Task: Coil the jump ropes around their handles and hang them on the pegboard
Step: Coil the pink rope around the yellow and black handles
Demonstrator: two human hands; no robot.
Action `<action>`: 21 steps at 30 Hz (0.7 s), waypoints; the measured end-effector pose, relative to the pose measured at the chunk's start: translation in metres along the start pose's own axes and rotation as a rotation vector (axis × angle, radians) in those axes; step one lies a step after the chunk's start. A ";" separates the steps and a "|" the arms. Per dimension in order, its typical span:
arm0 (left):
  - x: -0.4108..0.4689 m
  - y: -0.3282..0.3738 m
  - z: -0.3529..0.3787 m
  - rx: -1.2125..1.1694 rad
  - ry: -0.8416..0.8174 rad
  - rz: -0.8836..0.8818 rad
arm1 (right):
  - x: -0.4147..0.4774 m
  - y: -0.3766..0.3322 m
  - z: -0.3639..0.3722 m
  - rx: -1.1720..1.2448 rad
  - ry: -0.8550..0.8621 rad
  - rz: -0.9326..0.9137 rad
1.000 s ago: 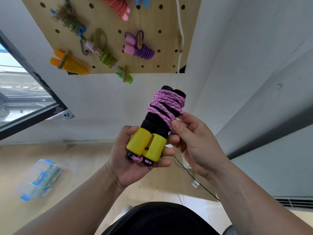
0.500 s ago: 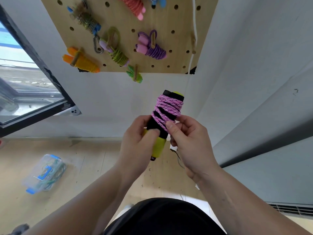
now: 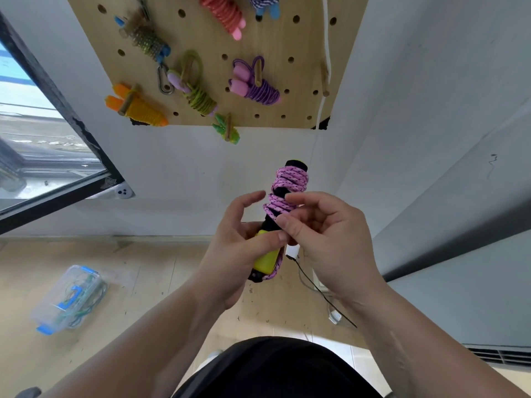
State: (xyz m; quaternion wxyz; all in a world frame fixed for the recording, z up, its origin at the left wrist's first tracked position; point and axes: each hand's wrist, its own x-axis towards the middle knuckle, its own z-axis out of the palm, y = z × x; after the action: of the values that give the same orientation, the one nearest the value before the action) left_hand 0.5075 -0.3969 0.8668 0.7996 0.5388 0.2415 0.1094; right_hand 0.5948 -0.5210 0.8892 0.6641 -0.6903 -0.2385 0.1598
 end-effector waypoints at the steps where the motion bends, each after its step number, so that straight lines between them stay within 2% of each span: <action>1: 0.000 0.000 0.000 -0.004 -0.020 -0.001 | 0.000 -0.001 -0.001 -0.032 -0.004 -0.006; 8: -0.006 -0.005 -0.004 0.025 -0.071 -0.020 | -0.004 0.001 -0.010 -0.318 0.036 -0.156; 12: -0.010 -0.005 -0.001 0.094 -0.042 0.033 | -0.006 0.007 -0.016 -0.283 -0.005 -0.227; 16: -0.011 -0.001 0.005 0.335 0.019 0.142 | -0.004 0.012 -0.020 -0.110 -0.055 -0.153; 21: -0.012 0.001 0.008 0.381 -0.049 0.162 | 0.002 0.010 -0.027 -0.214 -0.072 -0.205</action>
State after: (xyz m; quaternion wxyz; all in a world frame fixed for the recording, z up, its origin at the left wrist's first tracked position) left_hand 0.5016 -0.4085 0.8734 0.6774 0.7006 0.1942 0.1127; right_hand 0.6123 -0.5421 0.8811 0.5905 -0.7231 -0.3470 0.0897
